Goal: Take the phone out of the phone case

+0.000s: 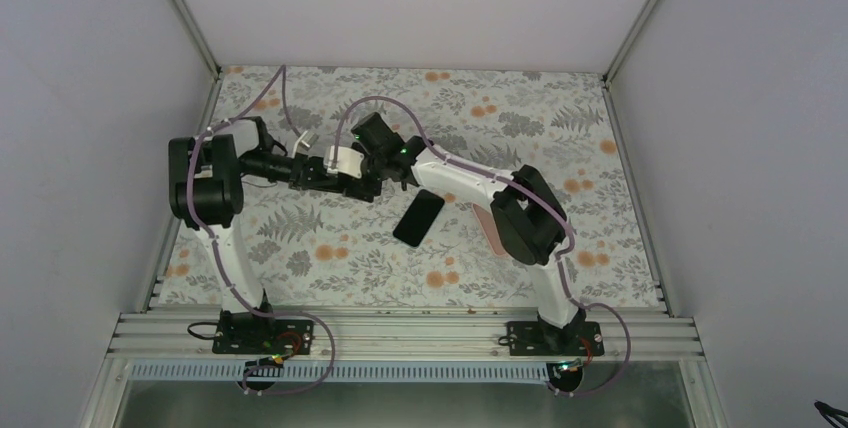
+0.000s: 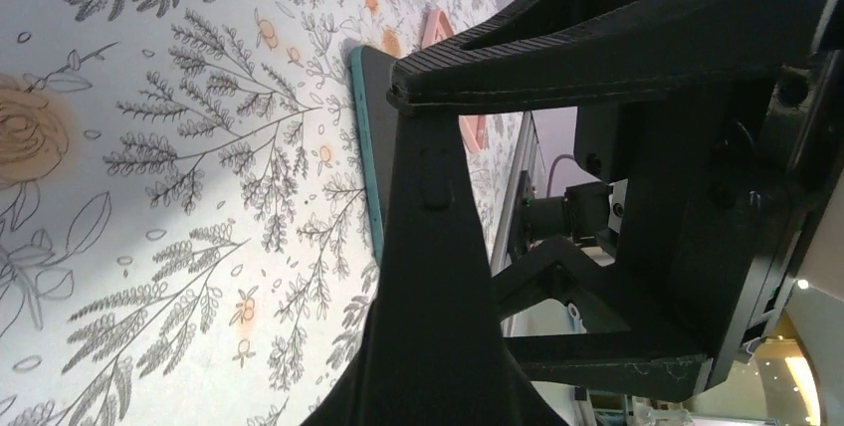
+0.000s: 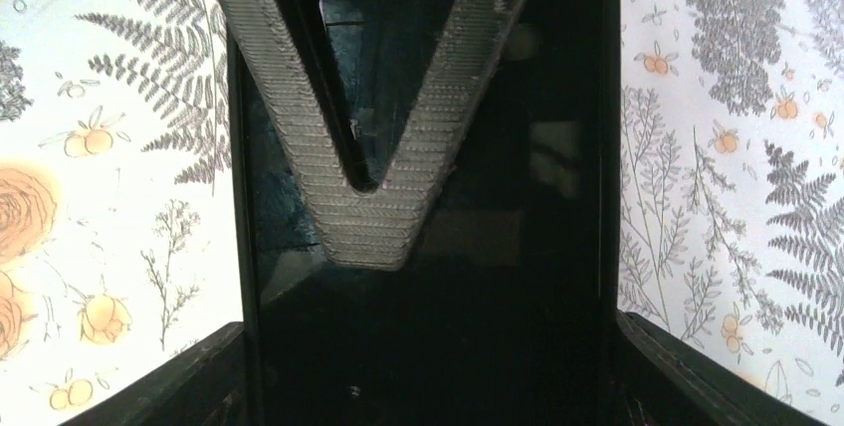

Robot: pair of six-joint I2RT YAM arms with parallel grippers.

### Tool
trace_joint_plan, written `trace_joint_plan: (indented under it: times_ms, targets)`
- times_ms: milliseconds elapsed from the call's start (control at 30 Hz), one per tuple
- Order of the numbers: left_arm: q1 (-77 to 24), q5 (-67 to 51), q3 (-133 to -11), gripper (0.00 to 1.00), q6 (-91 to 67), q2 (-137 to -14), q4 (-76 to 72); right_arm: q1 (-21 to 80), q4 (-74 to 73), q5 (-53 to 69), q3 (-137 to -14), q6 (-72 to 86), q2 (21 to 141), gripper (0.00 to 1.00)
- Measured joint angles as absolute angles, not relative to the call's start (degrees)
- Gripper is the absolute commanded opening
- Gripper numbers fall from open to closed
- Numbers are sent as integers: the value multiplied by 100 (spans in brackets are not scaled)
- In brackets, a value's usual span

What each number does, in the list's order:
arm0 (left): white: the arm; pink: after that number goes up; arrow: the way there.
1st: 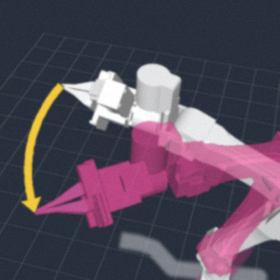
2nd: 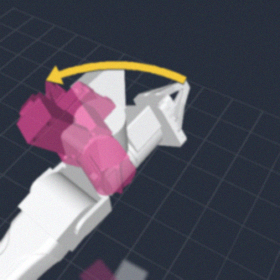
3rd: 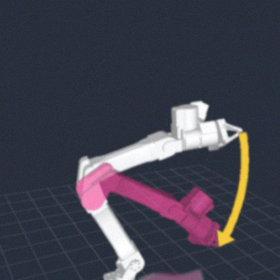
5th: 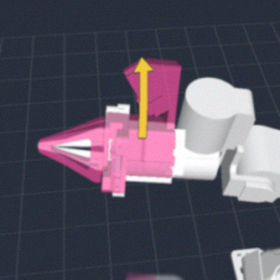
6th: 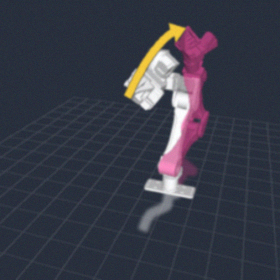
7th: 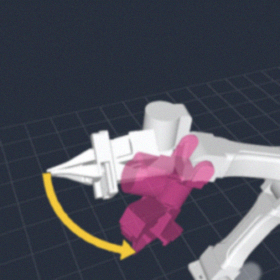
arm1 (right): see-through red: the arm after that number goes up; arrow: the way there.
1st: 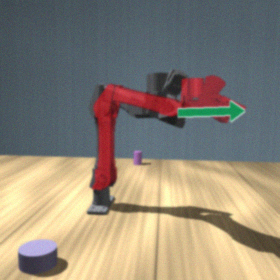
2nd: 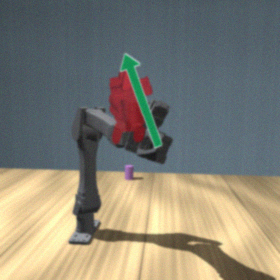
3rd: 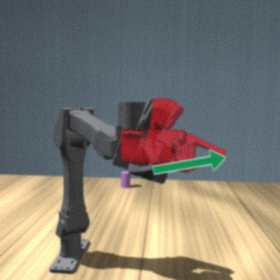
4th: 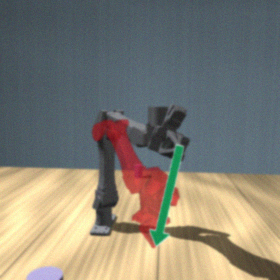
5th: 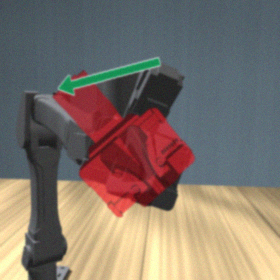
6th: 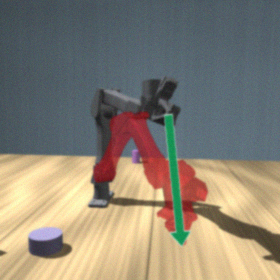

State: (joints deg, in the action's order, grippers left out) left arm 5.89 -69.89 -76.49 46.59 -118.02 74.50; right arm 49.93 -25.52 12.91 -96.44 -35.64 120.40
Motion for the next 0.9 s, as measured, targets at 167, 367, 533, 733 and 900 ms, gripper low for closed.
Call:
trace_joint_plan:
  times_ms: [167,367,533,733,900]
  targets:
    - [650,-6971,-7714,2,4897,-11813,7688,5054,-2447,1190,-9644,-3559,12031,100]
    - [462,-6606,-7874,2,5347,-11740,7695,4901,-2759,1474,-9616,-3559,11883,100]
    - [150,-6029,-8418,2,5489,-11279,7579,4274,-3651,2473,-9568,-3817,11216,100]
    - [-738,-4681,-8595,2,5275,-9806,6263,3367,-4604,3542,-9264,-4366,10167,100]
    - [-1815,-4340,-8156,2,5459,-8739,5463,2950,-4775,4012,-8554,-4676,9760,100]
